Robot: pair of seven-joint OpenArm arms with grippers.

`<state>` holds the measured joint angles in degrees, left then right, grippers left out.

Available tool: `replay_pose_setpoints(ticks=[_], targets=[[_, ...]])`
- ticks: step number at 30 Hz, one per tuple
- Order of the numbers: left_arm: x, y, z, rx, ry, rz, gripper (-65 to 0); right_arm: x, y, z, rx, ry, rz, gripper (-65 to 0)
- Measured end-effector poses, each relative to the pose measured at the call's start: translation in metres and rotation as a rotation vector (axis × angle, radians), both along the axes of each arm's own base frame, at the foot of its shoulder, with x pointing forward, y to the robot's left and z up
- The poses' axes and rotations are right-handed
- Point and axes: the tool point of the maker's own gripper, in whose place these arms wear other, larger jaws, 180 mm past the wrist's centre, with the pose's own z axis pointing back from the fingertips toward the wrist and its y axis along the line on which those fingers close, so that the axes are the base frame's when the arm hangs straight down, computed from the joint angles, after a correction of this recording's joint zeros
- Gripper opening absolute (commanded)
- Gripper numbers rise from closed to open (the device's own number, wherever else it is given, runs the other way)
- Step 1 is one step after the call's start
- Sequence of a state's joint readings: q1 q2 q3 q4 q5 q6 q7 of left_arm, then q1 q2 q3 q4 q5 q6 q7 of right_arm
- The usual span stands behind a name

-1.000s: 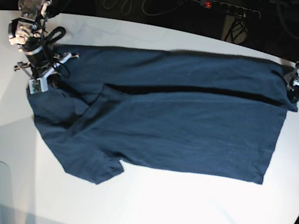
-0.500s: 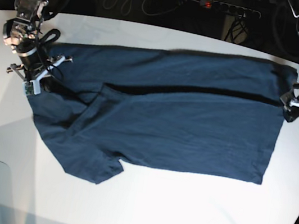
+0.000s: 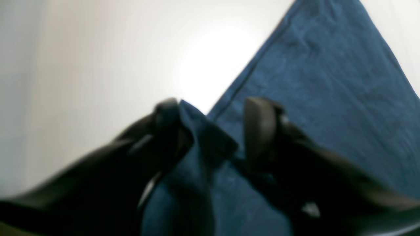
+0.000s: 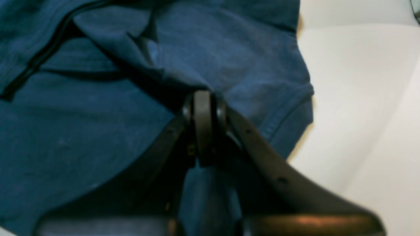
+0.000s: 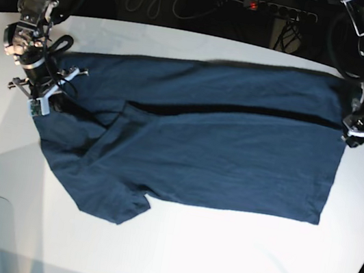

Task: Layout the t-shirt on the table in an organized manner, then fold the t-shirt properly
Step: 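Regrasp the shirt edge with both grippers near the robot, then hold the shirt edge with both grippers and pull it taut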

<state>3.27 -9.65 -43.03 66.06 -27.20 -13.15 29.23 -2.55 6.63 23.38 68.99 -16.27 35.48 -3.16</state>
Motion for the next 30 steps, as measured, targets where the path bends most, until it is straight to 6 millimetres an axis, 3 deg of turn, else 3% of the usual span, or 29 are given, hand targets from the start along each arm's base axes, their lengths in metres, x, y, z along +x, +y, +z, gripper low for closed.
replay_pose_setpoints(ticks=[3,7,11,16,23,30], targets=[[-0.003,-0.001,-0.007,-0.013,0.018,0.005,-49.4,0.000,0.000,0.000,0.000,0.000,0.000,-65.0],[-0.003,-0.002,-0.010,-0.021,0.022,0.007,-52.4,0.001,0.000,0.001,0.000,-0.002,0.000,-65.0],[-0.001,-0.002,-0.007,-0.019,0.015,0.005,-65.0,0.002,0.000,0.002,0.000,-0.005,0.000,-65.0],[0.000,-0.002,-0.003,-0.014,0.009,0.001,-65.0,0.004,-0.001,0.009,-0.015,-0.024,0.004,-65.0],[0.015,0.003,0.042,0.067,-0.098,-0.027,-64.8,0.006,-0.006,0.030,-0.003,-0.093,-0.061,-65.0],[0.004,-0.004,0.036,0.065,-0.078,-0.029,-64.8,-0.010,-0.024,0.037,-0.035,-0.102,-0.109,-65.0]])
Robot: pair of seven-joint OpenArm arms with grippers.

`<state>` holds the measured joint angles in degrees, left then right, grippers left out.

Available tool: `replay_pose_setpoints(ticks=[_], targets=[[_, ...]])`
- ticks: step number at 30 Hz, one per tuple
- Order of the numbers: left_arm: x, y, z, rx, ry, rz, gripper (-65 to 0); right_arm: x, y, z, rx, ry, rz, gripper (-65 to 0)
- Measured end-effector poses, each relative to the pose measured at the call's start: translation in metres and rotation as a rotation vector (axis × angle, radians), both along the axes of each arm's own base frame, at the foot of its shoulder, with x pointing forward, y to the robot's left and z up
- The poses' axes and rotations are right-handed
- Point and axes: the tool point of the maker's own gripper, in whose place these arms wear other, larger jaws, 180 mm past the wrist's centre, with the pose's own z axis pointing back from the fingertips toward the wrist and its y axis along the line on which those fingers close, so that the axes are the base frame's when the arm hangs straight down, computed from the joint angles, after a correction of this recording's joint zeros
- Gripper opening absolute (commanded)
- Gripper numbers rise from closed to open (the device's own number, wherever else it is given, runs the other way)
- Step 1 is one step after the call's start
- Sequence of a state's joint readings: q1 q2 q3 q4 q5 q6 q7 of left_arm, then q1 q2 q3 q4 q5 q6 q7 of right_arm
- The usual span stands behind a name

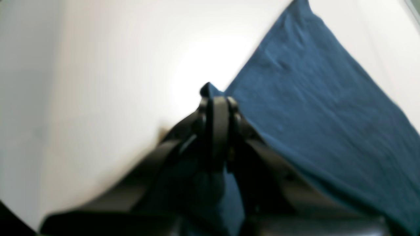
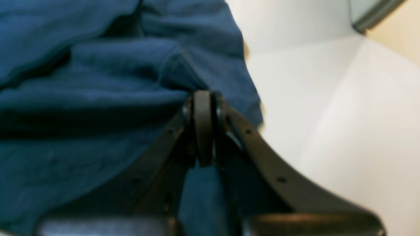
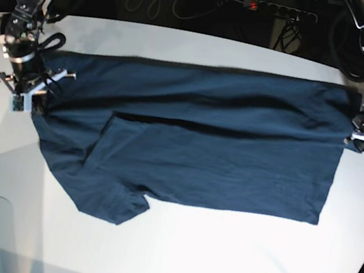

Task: Layout the t-shirt on the table in an organized manner, then fold the t-shirt properly
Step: 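Hold the shirt edge with both grippers and pull it taut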

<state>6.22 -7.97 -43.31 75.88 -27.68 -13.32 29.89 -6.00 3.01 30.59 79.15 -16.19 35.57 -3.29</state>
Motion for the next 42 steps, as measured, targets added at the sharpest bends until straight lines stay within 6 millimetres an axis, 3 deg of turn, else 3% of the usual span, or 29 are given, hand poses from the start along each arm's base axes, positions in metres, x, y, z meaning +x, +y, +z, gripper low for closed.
replay_pose_setpoints(ticks=[10,21,28,42], targets=[[-0.008,0.002,-0.004,0.004,0.019,0.001,-64.8,-0.041,0.001,0.002,0.018,0.013,-0.006,-65.0],[0.001,0.002,0.002,0.004,-0.003,0.002,-64.8,-0.039,0.001,0.003,0.018,0.007,-0.004,-65.0],[0.000,0.002,0.001,0.005,0.000,0.002,-64.8,-0.067,-0.002,-0.011,0.010,0.074,-0.007,-65.0],[0.000,0.004,0.002,0.010,0.001,0.000,-64.8,-0.050,-0.002,0.012,-0.016,0.006,0.003,-65.0]])
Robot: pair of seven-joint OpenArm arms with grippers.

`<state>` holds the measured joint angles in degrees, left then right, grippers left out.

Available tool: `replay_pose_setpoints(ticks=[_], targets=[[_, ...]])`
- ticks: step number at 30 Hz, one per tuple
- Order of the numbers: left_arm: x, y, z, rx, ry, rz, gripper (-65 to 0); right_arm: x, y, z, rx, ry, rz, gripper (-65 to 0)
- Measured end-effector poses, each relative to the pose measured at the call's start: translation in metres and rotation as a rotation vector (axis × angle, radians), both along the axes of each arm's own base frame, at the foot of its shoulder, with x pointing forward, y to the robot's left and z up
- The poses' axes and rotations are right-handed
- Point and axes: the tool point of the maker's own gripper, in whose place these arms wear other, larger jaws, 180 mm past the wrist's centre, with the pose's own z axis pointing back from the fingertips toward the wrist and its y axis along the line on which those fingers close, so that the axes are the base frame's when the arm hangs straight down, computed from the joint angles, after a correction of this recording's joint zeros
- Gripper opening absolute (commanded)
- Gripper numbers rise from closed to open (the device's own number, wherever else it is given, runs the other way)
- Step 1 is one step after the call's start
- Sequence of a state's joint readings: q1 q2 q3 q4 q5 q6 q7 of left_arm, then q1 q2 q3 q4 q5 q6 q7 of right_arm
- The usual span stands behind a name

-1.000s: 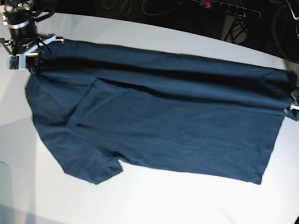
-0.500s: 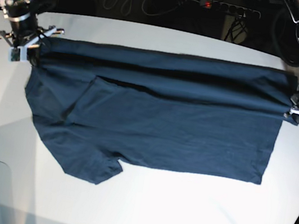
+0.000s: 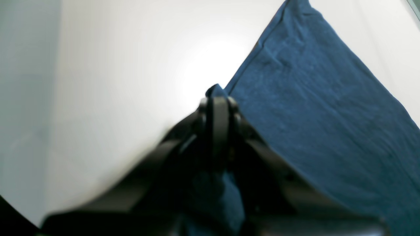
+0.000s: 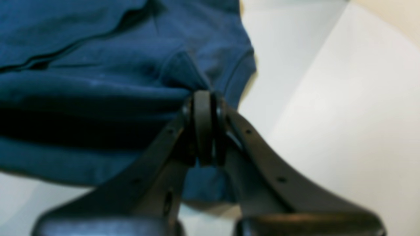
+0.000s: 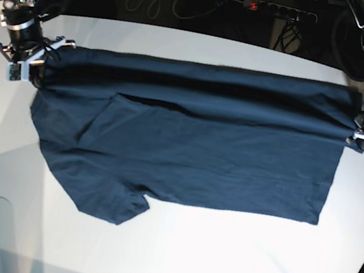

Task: Layout the t-shirt on the table in an organized manner, then fold the t-shirt properly
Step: 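Hold the shirt edge with both grippers and pull it taut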

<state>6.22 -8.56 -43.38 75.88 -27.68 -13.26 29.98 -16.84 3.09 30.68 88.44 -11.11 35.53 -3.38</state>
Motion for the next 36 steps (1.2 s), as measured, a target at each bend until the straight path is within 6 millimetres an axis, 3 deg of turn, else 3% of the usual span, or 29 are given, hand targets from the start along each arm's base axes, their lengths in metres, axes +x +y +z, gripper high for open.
replay_pose_setpoints(ticks=[6,9,18,21,26,30,36], targets=[[-0.015,0.000,-0.001,-0.090,-0.037,0.028,-64.9,0.011,0.002,0.024,-0.006,-0.071,0.007,-65.0],[-0.020,0.005,0.009,-0.084,-0.059,0.031,-64.9,0.011,0.003,0.028,0.009,-0.087,0.006,-65.0],[-0.014,0.004,0.020,-0.070,-0.085,0.018,-64.9,0.009,0.005,0.024,0.013,-0.075,0.009,-65.0],[-0.001,0.005,0.027,-0.072,-0.113,0.021,-64.9,0.016,0.011,0.024,0.025,-0.085,0.023,-65.0],[0.007,0.002,0.032,-0.074,-0.136,0.012,-64.9,0.010,0.009,0.002,0.053,-0.029,0.008,-65.0],[0.004,0.005,0.016,-0.100,-0.101,0.034,-64.9,-0.002,0.008,-0.021,0.077,0.039,-0.007,-65.0],[0.002,0.003,-0.004,-0.149,-0.068,0.056,-64.7,0.005,0.004,-0.019,0.073,0.027,-0.007,-65.0]])
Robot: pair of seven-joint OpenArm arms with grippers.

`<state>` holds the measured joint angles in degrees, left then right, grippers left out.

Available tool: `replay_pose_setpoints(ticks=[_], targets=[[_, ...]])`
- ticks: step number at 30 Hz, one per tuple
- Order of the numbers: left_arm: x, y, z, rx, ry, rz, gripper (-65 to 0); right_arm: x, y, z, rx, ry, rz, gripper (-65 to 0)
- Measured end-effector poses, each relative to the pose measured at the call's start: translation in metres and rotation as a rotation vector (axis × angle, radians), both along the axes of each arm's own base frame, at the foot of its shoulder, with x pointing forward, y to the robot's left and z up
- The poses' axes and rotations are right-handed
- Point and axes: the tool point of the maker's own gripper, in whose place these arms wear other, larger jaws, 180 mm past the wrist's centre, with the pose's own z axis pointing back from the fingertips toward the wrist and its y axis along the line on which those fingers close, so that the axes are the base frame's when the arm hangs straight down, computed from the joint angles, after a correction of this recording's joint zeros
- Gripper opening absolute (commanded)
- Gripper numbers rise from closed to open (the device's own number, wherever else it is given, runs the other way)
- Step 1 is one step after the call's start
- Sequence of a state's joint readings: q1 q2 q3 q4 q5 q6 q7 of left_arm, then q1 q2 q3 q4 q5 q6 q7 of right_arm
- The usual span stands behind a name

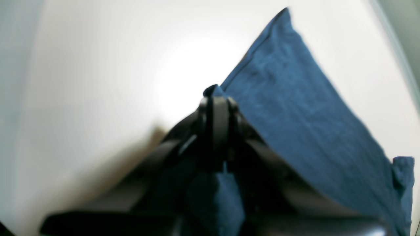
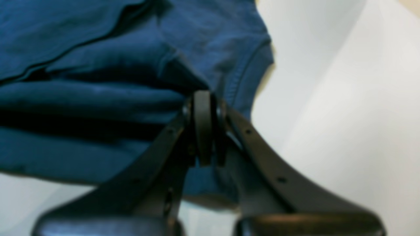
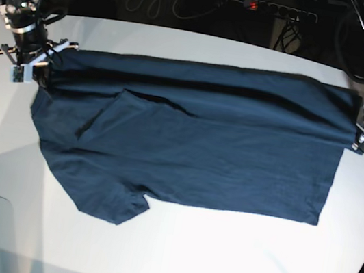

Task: Layout the t-shirt on the table in an organized manner, then fold the t-shirt properly
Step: 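Hold the shirt edge with both grippers and pull it taut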

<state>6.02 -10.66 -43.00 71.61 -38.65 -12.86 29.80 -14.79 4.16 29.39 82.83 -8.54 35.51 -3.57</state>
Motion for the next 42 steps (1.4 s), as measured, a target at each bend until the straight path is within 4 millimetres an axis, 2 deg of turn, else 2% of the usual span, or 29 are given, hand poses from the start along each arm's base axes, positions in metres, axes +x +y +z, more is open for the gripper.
replay_pose_setpoints(ticks=[5,7,9,13,16,18,20,22,26,29,31,34,36,38,42], targets=[[0.005,0.000,0.001,-0.008,-0.008,0.004,-64.4,0.011,0.001,0.005,0.001,-0.019,0.000,-65.0],[0.010,0.000,0.003,-0.009,-0.018,0.004,-62.4,0.018,0.001,0.010,0.005,-0.042,0.001,-65.0],[0.010,0.002,0.005,-0.004,-0.017,0.004,-54.0,0.020,0.002,0.007,0.012,-0.037,0.000,-63.5],[0.003,0.005,0.004,-0.008,0.025,-0.021,-32.1,0.005,-0.003,-0.008,0.000,0.052,-0.015,-51.5],[-0.001,0.001,0.011,-0.003,0.038,-0.050,-20.9,0.004,-0.009,-0.003,-0.007,0.038,-0.030,-44.5],[-0.007,0.007,0.025,0.018,0.005,-0.032,-17.3,0.000,-0.021,0.005,-0.018,0.014,-0.067,-42.0],[-0.016,0.018,0.035,0.049,-0.006,-0.008,-15.7,-0.007,-0.031,0.007,-0.035,0.019,-0.085,-40.3],[-0.029,0.026,0.031,0.055,0.014,0.019,-15.5,-0.011,-0.031,0.003,-0.038,0.038,-0.087,-38.5],[-0.047,0.023,0.003,-0.002,0.076,0.048,-15.3,-0.008,-0.027,0.003,-0.028,0.033,-0.083,-33.4],[-0.057,0.019,-0.021,-0.055,0.126,0.064,-15.1,-0.018,-0.026,-0.002,-0.031,0.056,-0.076,-30.5],[-0.061,0.016,-0.029,-0.074,0.141,0.069,-15.1,-0.022,-0.025,-0.007,-0.026,0.072,-0.078,-30.1],[-0.057,0.005,-0.037,-0.080,0.164,0.033,-15.1,-0.020,-0.025,-0.005,-0.025,0.064,-0.078,-29.9],[-0.047,-0.005,-0.039,-0.089,0.152,0.004,-15.1,-0.018,-0.025,-0.005,-0.018,0.055,-0.079,-29.9],[-0.039,-0.012,-0.041,-0.104,0.141,-0.011,-15.1,-0.023,-0.025,-0.017,0.000,0.084,-0.089,-30.1],[-0.038,-0.014,-0.045,-0.117,0.129,-0.015,-15.4,-0.029,-0.024,-0.041,0.045,0.141,-0.110,-30.2]])
